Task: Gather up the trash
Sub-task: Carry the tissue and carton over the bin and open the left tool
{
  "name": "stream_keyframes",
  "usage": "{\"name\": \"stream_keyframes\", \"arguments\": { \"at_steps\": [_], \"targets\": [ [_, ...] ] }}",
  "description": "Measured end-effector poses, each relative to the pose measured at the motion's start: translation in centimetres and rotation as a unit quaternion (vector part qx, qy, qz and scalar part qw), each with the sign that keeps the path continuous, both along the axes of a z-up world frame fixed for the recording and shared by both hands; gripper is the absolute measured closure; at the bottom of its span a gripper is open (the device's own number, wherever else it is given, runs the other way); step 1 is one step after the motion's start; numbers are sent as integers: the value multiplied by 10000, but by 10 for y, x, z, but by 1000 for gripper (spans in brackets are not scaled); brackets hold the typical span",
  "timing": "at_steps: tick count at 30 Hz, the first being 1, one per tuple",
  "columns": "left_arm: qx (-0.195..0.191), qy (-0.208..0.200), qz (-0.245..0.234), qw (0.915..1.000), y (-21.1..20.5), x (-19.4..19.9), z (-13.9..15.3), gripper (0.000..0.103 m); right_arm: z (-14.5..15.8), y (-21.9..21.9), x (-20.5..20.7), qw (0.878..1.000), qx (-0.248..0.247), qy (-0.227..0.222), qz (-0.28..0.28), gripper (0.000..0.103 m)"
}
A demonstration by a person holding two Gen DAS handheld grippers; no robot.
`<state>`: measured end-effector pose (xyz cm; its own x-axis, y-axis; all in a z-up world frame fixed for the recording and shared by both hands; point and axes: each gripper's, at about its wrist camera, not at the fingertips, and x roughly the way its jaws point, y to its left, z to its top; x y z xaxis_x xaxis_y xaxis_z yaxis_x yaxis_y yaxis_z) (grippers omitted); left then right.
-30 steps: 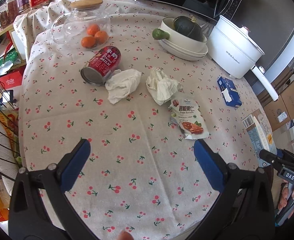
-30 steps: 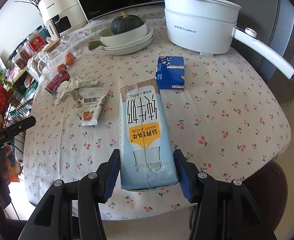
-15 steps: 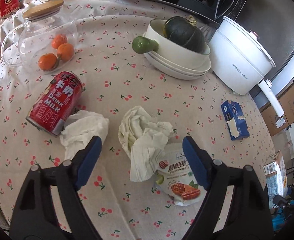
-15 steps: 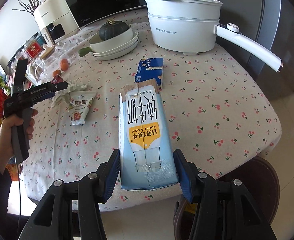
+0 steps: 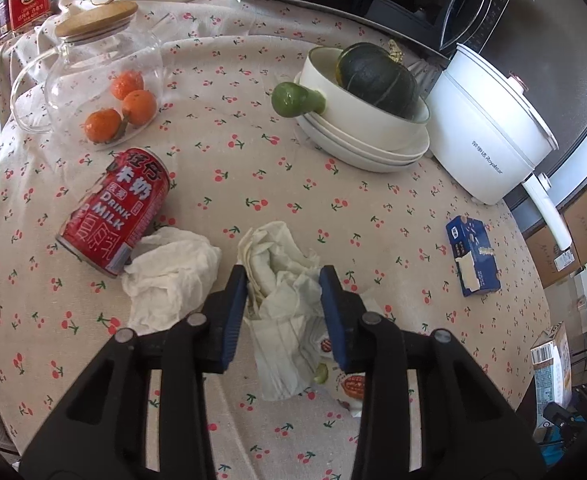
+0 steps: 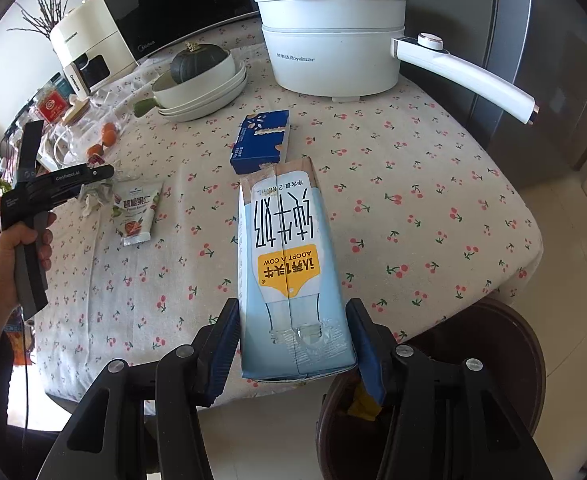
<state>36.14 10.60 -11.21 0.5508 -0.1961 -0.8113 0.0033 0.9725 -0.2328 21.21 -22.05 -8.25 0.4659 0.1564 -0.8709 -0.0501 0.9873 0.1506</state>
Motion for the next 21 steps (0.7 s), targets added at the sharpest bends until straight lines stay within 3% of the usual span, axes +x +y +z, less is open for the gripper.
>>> {"name": "stream_keyframes", "arguments": {
  "at_steps": [10, 15, 21],
  "targets": [
    [25, -524, 18, 9986, 22, -65, 51, 64, 23, 5, -22, 9995, 79, -309, 84, 49],
    [-120, -404, 31, 9991, 28, -106, 52, 64, 34, 6, -38, 9985, 264, -474, 28, 49],
    [75, -360, -170, 9992, 22, -149, 47, 64, 33, 6, -57, 9988, 137, -463, 57, 49]
  ]
}}
